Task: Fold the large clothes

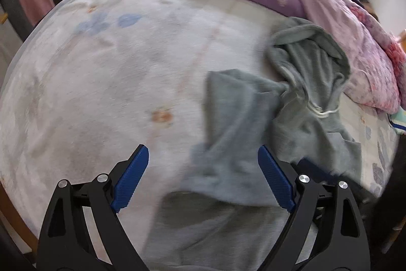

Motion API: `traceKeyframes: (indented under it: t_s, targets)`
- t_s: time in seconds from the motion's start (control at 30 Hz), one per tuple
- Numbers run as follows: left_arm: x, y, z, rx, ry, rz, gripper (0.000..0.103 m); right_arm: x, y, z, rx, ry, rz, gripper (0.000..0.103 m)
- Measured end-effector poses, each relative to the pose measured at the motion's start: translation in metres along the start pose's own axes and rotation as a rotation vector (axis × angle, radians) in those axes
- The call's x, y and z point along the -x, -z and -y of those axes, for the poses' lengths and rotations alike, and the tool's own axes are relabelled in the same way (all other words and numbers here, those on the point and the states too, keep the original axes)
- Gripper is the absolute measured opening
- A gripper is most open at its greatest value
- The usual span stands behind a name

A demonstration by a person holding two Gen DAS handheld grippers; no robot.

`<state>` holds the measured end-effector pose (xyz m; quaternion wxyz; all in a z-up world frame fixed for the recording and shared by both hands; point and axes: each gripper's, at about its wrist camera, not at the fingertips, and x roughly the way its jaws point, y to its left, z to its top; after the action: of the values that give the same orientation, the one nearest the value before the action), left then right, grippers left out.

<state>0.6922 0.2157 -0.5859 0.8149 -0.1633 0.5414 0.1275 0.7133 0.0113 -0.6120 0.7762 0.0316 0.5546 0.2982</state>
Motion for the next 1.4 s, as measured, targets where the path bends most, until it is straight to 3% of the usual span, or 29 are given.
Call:
traceKeyframes:
  t_s: [0.03, 0.07, 0.2, 0.4, 0.5, 0.53, 0.63, 0.8, 0.9, 0.93, 0.97, 1.0, 1.07, 1.2, 1.33, 1.4]
  targets:
    - [0.000, 0.001, -0.005, 0.003, 0.000, 0.001, 0.088, -0.006, 0.005, -0.002, -0.010, 0.008, -0.022, 0.044]
    - [-0.001, 0.002, -0.008, 0.004, 0.008, 0.000, 0.088, -0.007, 0.011, 0.000, -0.030, 0.016, -0.025, 0.046]
    - [-0.012, 0.001, -0.001, -0.016, 0.068, -0.027, 0.088, 0.022, 0.025, 0.030, -0.141, 0.012, 0.036, 0.047]
    - [-0.058, -0.015, 0.045, -0.027, 0.203, -0.108, 0.089, 0.073, 0.033, 0.120, -0.304, 0.166, 0.111, 0.048]
    - [-0.076, -0.023, 0.076, -0.084, 0.196, -0.085, 0.088, 0.090, 0.022, 0.150, -0.340, 0.213, 0.142, 0.049]
    - [-0.084, -0.026, 0.085, -0.095, 0.189, -0.085, 0.080, 0.097, 0.024, 0.156, -0.340, 0.220, 0.153, 0.053]
    - [-0.109, -0.031, 0.092, -0.107, 0.156, -0.118, 0.007, 0.109, 0.013, 0.165, -0.342, 0.229, 0.182, 0.056]
    - [-0.089, -0.023, 0.051, -0.057, 0.190, -0.107, 0.007, 0.104, 0.010, 0.176, -0.372, 0.192, 0.179, 0.057]
    - [-0.092, -0.015, 0.026, -0.011, 0.124, -0.149, 0.011, 0.097, 0.005, 0.182, -0.390, 0.179, 0.165, 0.057]
    - [-0.097, -0.015, 0.022, 0.012, 0.139, -0.167, 0.025, 0.094, 0.002, 0.185, -0.397, 0.174, 0.162, 0.057]
    - [-0.102, -0.017, 0.019, 0.035, 0.129, -0.195, 0.052, 0.092, -0.001, 0.189, -0.403, 0.161, 0.162, 0.057]
    - [-0.103, -0.023, 0.018, 0.068, 0.086, -0.219, 0.061, 0.090, -0.006, 0.192, -0.405, 0.159, 0.163, 0.057]
    - [-0.092, -0.037, 0.017, 0.106, 0.099, -0.179, 0.065, 0.091, -0.019, 0.198, -0.394, 0.180, 0.172, 0.057]
    - [-0.063, -0.079, 0.045, 0.069, 0.130, -0.022, 0.077, 0.093, -0.052, 0.214, -0.378, 0.187, 0.200, 0.059]
    - [-0.080, -0.120, 0.102, -0.071, 0.121, 0.001, 0.080, 0.085, -0.084, 0.237, -0.390, 0.184, 0.212, 0.062]
    - [-0.107, -0.134, 0.124, -0.126, 0.097, -0.037, 0.080, 0.075, -0.096, 0.249, -0.411, 0.167, 0.205, 0.062]
